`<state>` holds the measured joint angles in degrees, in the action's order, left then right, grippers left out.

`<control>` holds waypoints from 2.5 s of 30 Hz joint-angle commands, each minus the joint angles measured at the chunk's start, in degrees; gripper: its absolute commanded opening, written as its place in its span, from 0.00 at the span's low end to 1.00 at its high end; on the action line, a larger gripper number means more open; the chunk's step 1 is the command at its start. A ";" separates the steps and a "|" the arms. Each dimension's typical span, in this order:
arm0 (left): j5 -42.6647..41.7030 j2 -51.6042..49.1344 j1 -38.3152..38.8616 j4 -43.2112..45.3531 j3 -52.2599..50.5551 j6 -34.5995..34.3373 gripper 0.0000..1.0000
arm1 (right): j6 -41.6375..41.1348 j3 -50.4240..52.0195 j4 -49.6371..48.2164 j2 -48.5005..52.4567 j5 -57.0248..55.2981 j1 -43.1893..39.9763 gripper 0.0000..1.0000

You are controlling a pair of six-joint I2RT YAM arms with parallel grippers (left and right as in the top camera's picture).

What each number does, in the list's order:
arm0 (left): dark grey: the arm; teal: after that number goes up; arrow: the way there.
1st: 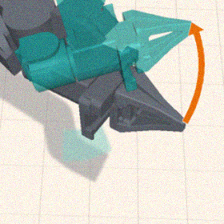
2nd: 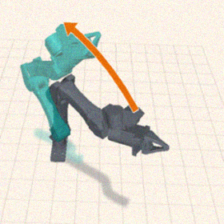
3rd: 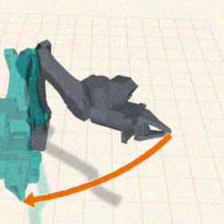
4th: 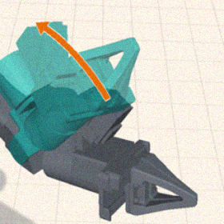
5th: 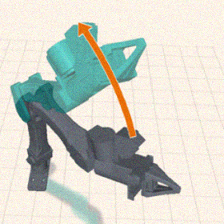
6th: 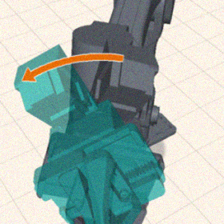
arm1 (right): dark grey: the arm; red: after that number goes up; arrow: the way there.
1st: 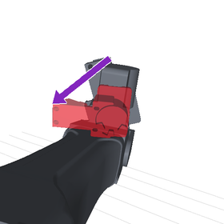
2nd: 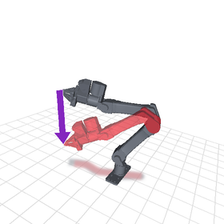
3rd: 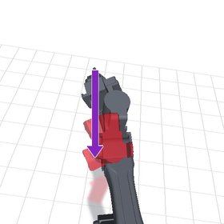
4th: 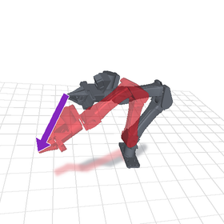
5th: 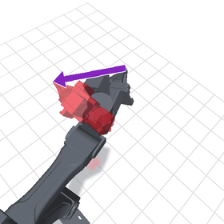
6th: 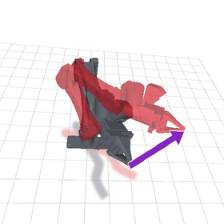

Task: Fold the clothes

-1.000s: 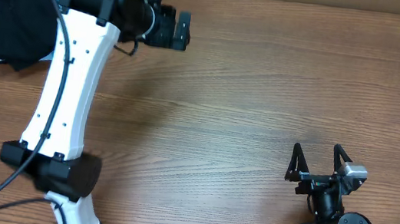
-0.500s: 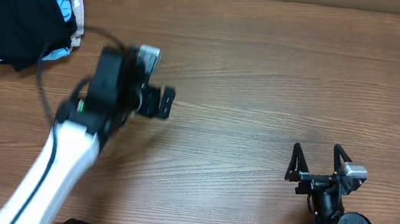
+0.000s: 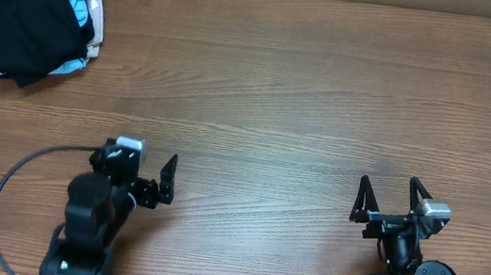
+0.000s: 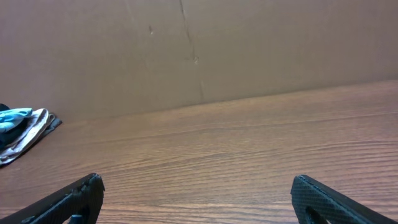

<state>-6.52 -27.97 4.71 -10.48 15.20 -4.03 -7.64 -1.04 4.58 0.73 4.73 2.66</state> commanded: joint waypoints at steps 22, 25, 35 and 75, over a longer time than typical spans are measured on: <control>4.13 27.80 -10.05 6.23 -14.93 0.42 1.00 | 0.20 0.59 -0.24 -0.57 0.50 -0.15 1.00; 4.13 27.78 -10.05 6.23 -14.93 0.39 1.00 | 0.22 0.59 -0.24 -0.57 0.50 -0.15 1.00; 4.11 27.74 -10.05 6.23 -14.93 0.39 1.00 | 0.20 0.59 -0.24 -0.57 0.50 -0.15 1.00; 4.11 27.71 -10.05 6.23 -14.93 0.39 1.00 | 0.20 0.59 -0.24 -0.57 0.50 -0.15 1.00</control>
<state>-3.31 -0.84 -4.93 -4.08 0.49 -5.32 -7.66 -1.04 4.56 0.73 4.73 2.66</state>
